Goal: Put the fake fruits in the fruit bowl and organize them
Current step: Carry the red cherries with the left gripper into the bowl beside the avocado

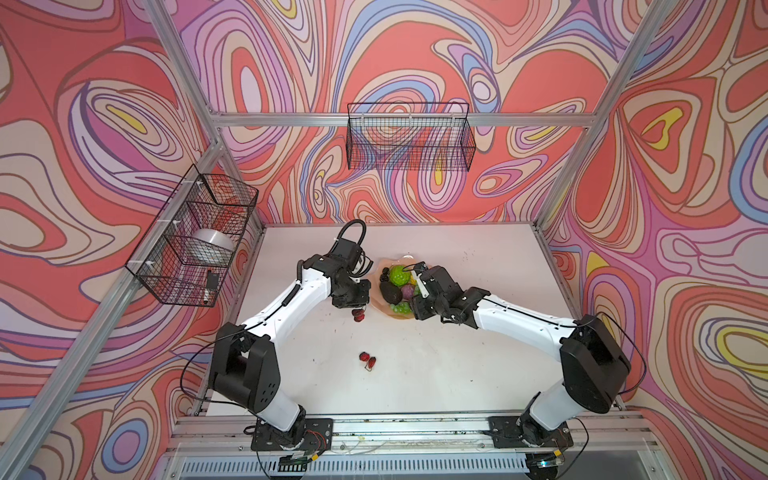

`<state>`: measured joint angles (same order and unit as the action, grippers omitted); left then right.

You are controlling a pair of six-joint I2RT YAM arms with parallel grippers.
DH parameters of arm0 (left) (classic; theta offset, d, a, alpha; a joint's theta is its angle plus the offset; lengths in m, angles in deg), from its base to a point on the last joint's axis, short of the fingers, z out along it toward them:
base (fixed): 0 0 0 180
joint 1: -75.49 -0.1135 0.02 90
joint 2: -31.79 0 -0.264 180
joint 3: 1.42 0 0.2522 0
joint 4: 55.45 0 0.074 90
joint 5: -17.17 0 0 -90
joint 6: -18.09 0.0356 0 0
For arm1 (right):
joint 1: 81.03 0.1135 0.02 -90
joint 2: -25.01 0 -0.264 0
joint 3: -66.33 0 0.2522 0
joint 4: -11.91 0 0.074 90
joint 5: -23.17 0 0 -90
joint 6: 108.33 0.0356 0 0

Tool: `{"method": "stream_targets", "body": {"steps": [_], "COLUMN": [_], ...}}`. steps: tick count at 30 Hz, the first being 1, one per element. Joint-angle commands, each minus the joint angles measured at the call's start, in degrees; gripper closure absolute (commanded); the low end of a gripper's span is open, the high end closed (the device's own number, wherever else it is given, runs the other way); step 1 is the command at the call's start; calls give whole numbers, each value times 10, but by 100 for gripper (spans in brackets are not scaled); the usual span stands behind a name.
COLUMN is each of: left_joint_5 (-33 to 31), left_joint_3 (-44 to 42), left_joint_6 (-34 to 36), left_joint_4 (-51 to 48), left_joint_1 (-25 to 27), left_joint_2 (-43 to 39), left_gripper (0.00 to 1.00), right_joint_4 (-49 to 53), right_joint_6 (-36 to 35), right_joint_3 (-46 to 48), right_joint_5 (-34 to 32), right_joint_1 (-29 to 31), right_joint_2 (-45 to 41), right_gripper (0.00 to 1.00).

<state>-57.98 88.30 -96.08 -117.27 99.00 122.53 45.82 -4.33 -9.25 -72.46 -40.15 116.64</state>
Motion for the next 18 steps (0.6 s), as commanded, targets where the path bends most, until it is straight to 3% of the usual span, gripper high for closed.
{"method": "stream_targets", "body": {"steps": [1,6,11,18], "left_joint_5": [29,11,-59,-65], "left_joint_3": [34,54,23,5], "left_joint_6": [-34,-90,-173,-209], "left_joint_4": [81,161,246,301], "left_joint_1": [-3,-3,-2,5], "left_joint_2": [24,76,104,136], "left_gripper": [100,100,100,100], "right_joint_4": [-2,6,2,9], "right_joint_6": [-5,-2,7,9], "right_joint_3": [-2,-1,7,6], "right_joint_5": [-20,-26,-26,-26], "right_joint_1": [2,2,2,2], "right_joint_2": [-18,-26,-27,-29], "right_gripper": [39,39,39,39]}}
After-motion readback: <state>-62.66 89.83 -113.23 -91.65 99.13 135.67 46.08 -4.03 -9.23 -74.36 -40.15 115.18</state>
